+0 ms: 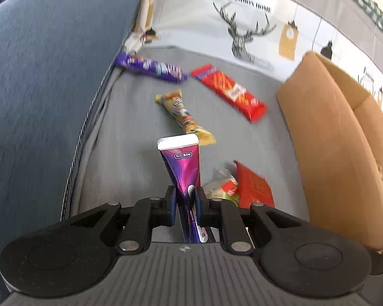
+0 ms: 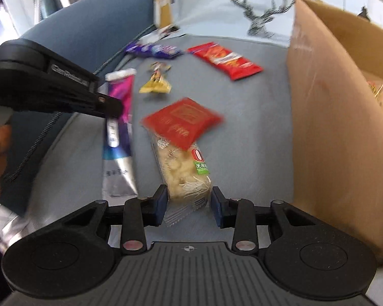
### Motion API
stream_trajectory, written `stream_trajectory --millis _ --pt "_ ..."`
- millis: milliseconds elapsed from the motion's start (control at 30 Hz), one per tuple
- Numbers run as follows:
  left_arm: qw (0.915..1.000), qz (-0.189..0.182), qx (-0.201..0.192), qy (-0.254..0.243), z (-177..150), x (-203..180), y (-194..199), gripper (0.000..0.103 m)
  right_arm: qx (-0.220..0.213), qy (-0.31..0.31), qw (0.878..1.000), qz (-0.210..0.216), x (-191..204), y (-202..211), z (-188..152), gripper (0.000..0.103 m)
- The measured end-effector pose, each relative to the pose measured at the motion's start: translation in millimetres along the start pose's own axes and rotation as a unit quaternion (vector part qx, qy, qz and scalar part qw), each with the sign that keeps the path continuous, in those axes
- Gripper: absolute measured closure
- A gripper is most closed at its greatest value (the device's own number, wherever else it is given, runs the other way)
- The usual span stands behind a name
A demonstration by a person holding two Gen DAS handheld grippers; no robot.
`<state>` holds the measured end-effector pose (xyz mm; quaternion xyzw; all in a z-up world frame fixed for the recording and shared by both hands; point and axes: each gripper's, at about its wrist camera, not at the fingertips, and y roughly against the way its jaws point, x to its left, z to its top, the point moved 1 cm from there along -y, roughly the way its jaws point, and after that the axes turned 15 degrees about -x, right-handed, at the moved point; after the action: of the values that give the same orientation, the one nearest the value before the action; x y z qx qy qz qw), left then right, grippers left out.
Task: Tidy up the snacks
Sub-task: 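Grasp the purple tube with the left gripper while the right gripper grasps the white-puff bag, then lift both held snacks and carry them over the cardboard box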
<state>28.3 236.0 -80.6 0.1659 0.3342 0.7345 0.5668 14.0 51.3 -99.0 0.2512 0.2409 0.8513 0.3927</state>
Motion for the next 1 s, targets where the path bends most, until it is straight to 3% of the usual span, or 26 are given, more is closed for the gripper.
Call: stream_trajectory --millis 167,333,467,600,633,733,867,1000 --pt "0.9995 0.022 0.023 -0.001 -8 3 -6 0.082 -0.008 0.040 0.999 0.015 10 6 -5 0.058" --pt "0.9978 0.032 0.053 -0.022 -13 -2 -20 0.062 -0.022 0.055 0.998 0.018 12 2 -4 0.052" --pt "0.9956 0.040 0.062 -0.058 -18 -13 -27 0.057 -0.029 0.070 0.997 0.023 15 -7 -3 0.050" --pt "0.9934 0.044 0.059 -0.088 -21 -20 -30 0.058 -0.026 0.078 0.996 0.020 17 -16 -7 0.050" --pt "0.9931 0.046 0.056 -0.092 -20 -21 -32 0.065 -0.028 0.083 0.996 0.020 19 -17 -7 0.051" --pt "0.9934 0.053 0.049 -0.089 -19 -19 -30 0.072 -0.033 0.087 0.995 0.026 20 -15 -7 0.064" --pt "0.9936 0.073 0.042 -0.076 -16 -13 -28 0.073 -0.046 0.084 0.995 0.028 20 -8 -5 0.065" --pt "0.9944 0.068 0.050 -0.063 -15 -9 -29 0.071 -0.043 0.085 0.995 0.029 19 -4 -4 0.064"
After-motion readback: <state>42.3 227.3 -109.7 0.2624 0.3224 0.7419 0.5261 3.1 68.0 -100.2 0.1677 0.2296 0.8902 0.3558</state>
